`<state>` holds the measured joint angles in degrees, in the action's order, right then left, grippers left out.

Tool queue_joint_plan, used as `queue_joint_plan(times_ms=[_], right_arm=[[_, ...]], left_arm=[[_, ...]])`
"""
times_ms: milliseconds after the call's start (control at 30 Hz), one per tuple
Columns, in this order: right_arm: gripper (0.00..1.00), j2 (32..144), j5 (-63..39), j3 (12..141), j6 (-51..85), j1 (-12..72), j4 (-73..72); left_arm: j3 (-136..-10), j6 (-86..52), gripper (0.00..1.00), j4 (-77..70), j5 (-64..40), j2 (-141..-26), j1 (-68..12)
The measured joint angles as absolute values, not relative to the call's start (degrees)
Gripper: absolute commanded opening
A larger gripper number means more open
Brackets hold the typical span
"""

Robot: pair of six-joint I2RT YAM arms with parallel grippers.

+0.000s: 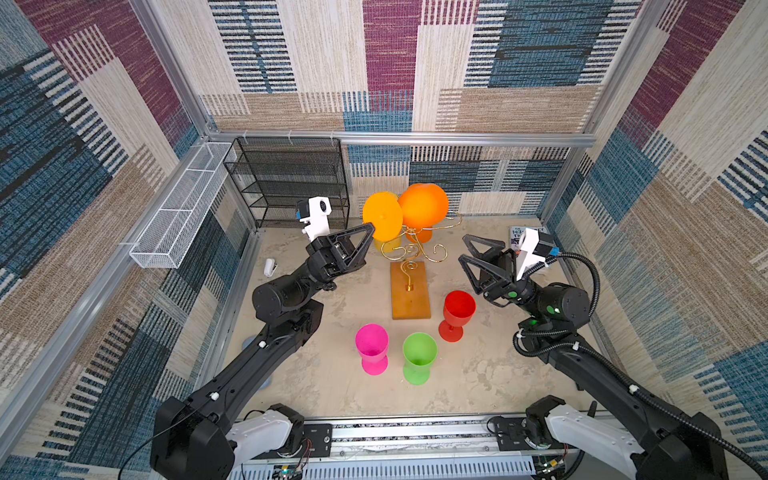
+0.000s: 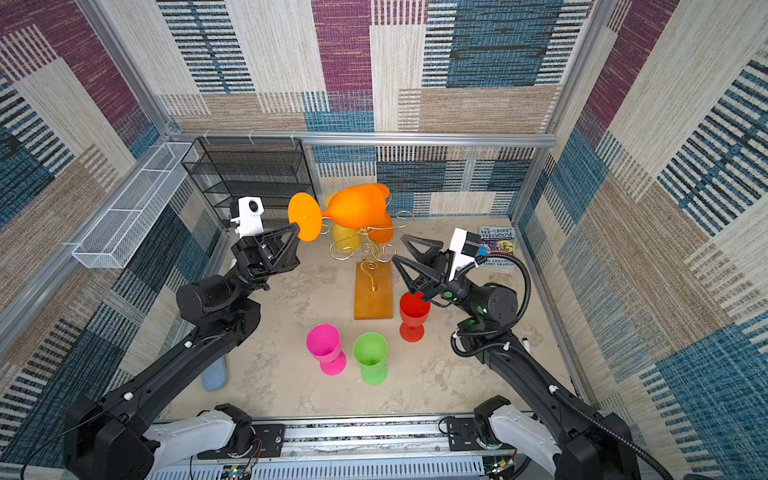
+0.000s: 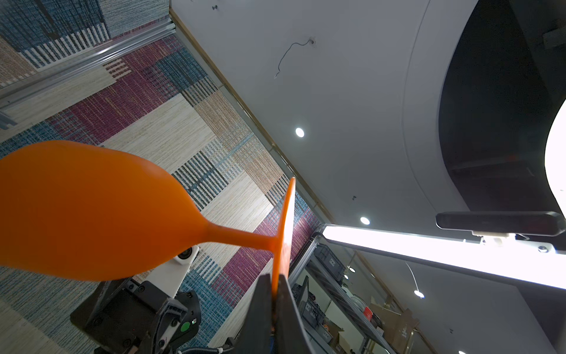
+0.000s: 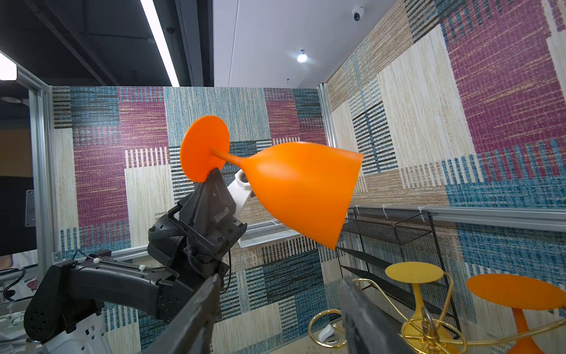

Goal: Take the wine glass off the wine glass rack
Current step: Place the wine glass at the top-right of the table.

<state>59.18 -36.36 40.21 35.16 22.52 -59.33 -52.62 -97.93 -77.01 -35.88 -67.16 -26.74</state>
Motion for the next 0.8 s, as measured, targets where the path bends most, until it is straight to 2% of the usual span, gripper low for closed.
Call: queue_joint_plan(times_ms=[200, 600, 800], right_arm=[[0.62, 68.47, -43.07, 44.51, 44.05, 17.19, -68.79], [0.63, 77.21, -52.47, 52.29, 49.25, 16.64, -72.47], [0.58, 80.55, -55.0, 54.06, 51.83, 16.67, -73.65]], left_arm=[[-50.09, -97.91, 0.0, -77.71, -34.61, -66.94, -28.12], [-48.23, -97.89, 0.0, -78.28, -34.26, -67.16, -29.89], [-48.23, -97.86, 0.0, -78.37, -32.93, -68.38, -30.68]])
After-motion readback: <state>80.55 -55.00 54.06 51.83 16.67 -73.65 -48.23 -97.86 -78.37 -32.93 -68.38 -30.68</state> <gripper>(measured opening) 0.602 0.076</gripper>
